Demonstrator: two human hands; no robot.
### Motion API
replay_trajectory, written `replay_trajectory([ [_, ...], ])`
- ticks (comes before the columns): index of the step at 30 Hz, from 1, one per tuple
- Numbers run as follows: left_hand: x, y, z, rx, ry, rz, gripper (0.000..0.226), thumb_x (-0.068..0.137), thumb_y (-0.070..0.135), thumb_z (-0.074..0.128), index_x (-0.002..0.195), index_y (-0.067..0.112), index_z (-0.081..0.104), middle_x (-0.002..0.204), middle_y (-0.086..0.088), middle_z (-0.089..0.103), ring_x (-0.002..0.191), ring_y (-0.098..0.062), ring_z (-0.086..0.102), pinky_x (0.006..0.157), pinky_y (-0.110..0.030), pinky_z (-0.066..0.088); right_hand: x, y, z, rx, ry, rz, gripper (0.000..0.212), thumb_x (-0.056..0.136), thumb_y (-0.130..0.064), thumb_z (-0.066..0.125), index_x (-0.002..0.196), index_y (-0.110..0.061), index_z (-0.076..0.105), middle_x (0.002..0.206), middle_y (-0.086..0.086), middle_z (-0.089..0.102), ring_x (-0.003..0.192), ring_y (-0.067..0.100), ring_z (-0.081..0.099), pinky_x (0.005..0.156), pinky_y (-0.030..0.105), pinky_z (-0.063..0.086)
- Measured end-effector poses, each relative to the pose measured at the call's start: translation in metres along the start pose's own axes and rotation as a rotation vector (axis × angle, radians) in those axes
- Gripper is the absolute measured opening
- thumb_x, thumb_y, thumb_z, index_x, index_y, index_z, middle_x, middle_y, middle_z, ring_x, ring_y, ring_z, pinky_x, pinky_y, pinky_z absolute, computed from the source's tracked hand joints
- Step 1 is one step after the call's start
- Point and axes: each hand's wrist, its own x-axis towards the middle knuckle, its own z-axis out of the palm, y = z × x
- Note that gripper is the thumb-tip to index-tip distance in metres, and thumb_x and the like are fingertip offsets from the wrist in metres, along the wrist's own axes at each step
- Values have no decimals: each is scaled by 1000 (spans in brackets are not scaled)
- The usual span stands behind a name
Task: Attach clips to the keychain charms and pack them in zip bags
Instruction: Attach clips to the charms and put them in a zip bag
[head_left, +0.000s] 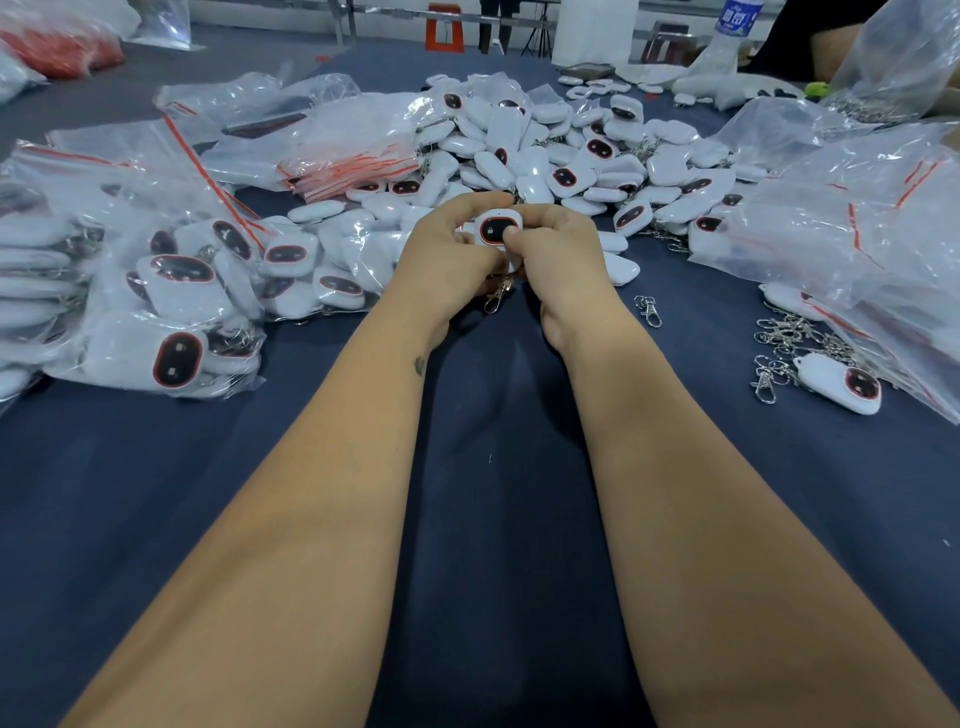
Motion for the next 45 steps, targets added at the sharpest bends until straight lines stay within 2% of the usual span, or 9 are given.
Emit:
replay_trajectory([
  [9,2,2,1,-42,15,-48,39,86,-2,54,115,21,67,86,-3,69,66,-12,64,68,-28,59,-1,-1,0,9,-19,-5,27,90,6,50,85,-15,67,94,14,72,86,28,68,84,39,58],
  [13,4,4,1,-115,64,-110,38,84,1,47,112,17,68,63,6,65,52,-5,63,52,-19,50,-2,-1,-1,1,-29,-8,24,91,4,52,89,-15,67,97,14,72,93,27,67,92,44,55],
  [16,4,2,0,-92,63,-99,35,90,2,44,112,16,67,75,2,63,52,-3,62,51,-19,50,-2,-1,-1,2,-32,-8,22,91,2,53,92,-15,67,101,15,72,99,30,69,94,46,54],
  [21,4,1,1,-76,86,-93,23,95,4,47,102,15,66,77,1,67,58,-6,65,55,-21,52,-1,0,-1,27,-20,-6,20,92,2,53,100,-10,67,106,19,71,107,36,66,98,49,51],
  [25,4,1,1,-73,94,-84,20,98,5,46,109,10,62,87,-5,67,65,-10,67,58,-23,55,0,-1,0,28,-21,-16,20,92,4,53,103,-7,67,98,15,69,96,30,67,94,46,54],
  [32,1,1,4,-29,102,-41,19,100,6,43,92,19,55,90,-8,65,75,-18,67,70,-36,62,0,1,0,49,-31,-26,21,92,4,53,104,-6,67,88,9,68,84,21,65,85,40,55],
  [39,3,2,4,-47,113,-66,14,99,9,47,101,18,58,100,-11,67,80,-20,69,78,-39,61,1,2,0,85,-36,-29,20,92,3,53,97,-11,67,98,15,70,91,27,66,91,46,54],
  [42,5,2,4,-155,155,-105,16,98,7,48,108,15,57,102,-10,66,76,-18,69,69,-30,61,3,1,-1,119,-8,3,28,88,6,53,109,-6,65,105,14,69,94,25,65,87,38,55],
  [45,9,3,0,-364,191,-119,26,101,5,45,125,10,52,98,-9,68,69,-15,70,63,-25,58,3,-1,-1,101,-16,7,34,84,7,52,114,-7,60,98,5,65,81,14,61,64,18,52],
])
